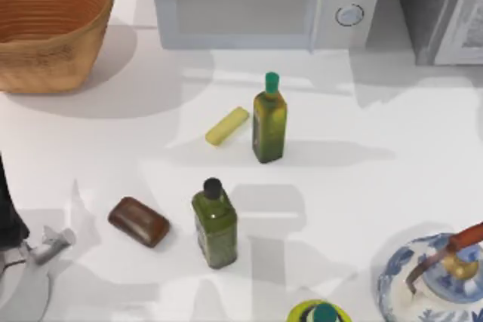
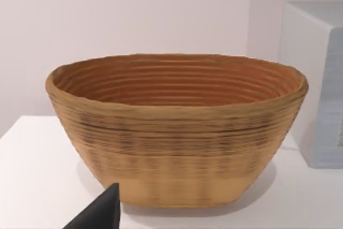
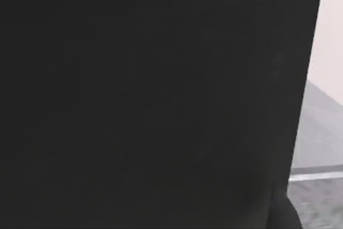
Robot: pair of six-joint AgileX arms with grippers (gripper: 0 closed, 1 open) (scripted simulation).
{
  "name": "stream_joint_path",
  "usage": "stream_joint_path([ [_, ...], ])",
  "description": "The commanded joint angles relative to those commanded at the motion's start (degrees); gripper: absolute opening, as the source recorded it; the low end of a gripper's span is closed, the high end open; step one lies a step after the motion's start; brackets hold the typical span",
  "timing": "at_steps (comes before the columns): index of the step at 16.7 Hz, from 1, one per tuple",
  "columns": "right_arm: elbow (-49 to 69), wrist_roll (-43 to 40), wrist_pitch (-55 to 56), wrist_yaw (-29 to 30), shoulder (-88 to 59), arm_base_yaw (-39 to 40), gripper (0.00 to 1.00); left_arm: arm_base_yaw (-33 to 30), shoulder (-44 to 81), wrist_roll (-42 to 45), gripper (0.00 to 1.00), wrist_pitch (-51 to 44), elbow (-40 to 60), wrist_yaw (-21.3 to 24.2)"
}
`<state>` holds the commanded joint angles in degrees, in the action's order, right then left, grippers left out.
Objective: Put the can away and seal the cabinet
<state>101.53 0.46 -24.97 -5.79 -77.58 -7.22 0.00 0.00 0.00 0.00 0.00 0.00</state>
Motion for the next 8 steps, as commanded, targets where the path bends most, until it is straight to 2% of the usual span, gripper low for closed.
stream_joint_path([
  [4, -1.04, 0.14, -0.19, 19.16, 1.79, 19.76, 1.00, 0.00, 0.00, 0.00, 1.00, 0.00, 0.00, 0.00],
  [6, -1.62, 0.21, -0.23, 25.63, 2.59, 26.29, 1.00, 0.00, 0.00, 0.00, 1.00, 0.00, 0.00, 0.00],
  [8, -2.23, 0.27, -0.31, 29.72, 3.17, 30.43, 1.00, 0.00, 0.00, 0.00, 1.00, 0.00, 0.00, 0.00],
])
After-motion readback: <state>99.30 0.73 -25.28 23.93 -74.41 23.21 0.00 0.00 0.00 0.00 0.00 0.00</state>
